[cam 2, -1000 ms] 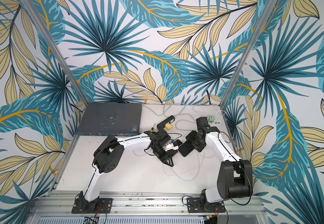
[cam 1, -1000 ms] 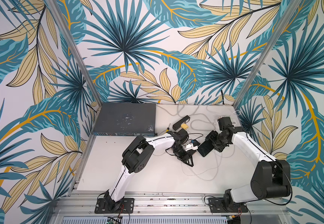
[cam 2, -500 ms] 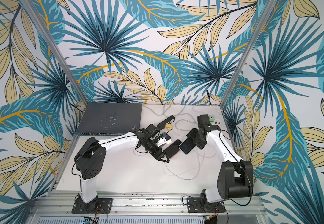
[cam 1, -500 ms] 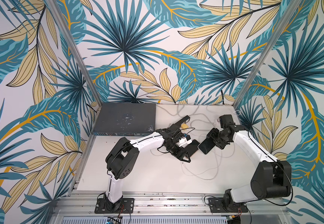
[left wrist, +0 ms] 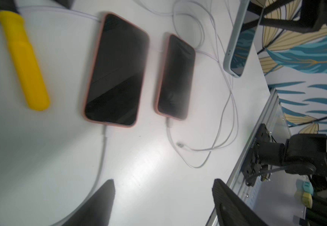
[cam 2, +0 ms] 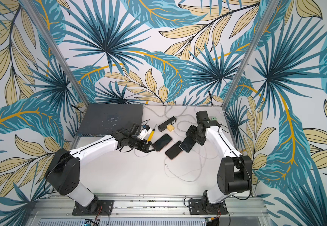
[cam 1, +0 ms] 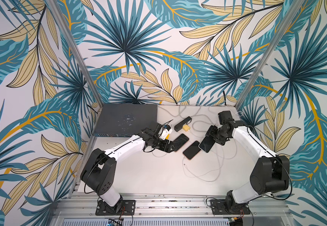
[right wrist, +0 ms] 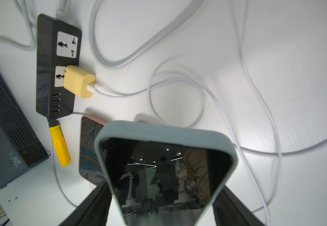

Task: Unplug the charging cable from the phone
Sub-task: Remove the charging cable from the phone, then place the phone at the center of the board.

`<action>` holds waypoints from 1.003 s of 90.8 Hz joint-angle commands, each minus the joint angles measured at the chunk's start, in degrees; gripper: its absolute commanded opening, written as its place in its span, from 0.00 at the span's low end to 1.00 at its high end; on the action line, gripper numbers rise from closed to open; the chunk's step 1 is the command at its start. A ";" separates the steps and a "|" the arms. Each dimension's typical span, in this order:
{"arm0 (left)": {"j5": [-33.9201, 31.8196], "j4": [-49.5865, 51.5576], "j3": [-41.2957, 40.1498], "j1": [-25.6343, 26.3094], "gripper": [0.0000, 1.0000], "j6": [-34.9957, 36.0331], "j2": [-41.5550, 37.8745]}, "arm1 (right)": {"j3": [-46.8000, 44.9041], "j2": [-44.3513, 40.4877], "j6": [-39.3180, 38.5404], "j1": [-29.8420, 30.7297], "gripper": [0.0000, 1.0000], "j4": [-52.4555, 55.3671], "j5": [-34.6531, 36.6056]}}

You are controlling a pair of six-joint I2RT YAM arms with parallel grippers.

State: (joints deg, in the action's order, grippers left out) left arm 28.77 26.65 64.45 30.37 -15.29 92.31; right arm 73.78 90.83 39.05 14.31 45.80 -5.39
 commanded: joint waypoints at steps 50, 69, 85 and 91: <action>-21.91 4.51 -5.58 -12.31 0.82 -8.09 -8.82 | 16.16 21.35 2.50 26.16 0.69 -2.80 -12.44; -21.48 6.63 -6.61 -12.84 0.82 -7.48 -11.37 | 15.64 23.85 3.50 31.49 0.69 -2.29 -12.80; -21.37 8.38 -7.38 -12.79 0.82 -6.37 -12.96 | 12.90 22.98 5.58 36.88 0.69 -1.21 -11.66; -21.25 8.96 -7.69 -12.86 0.82 -6.02 -13.73 | 10.63 21.64 7.86 38.53 0.69 -1.72 -11.34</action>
State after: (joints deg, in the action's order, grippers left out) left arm 7.86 33.43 57.63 17.89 -22.44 80.55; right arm 87.94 115.26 43.07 50.48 42.81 -16.58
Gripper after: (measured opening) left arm 0.818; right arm 0.773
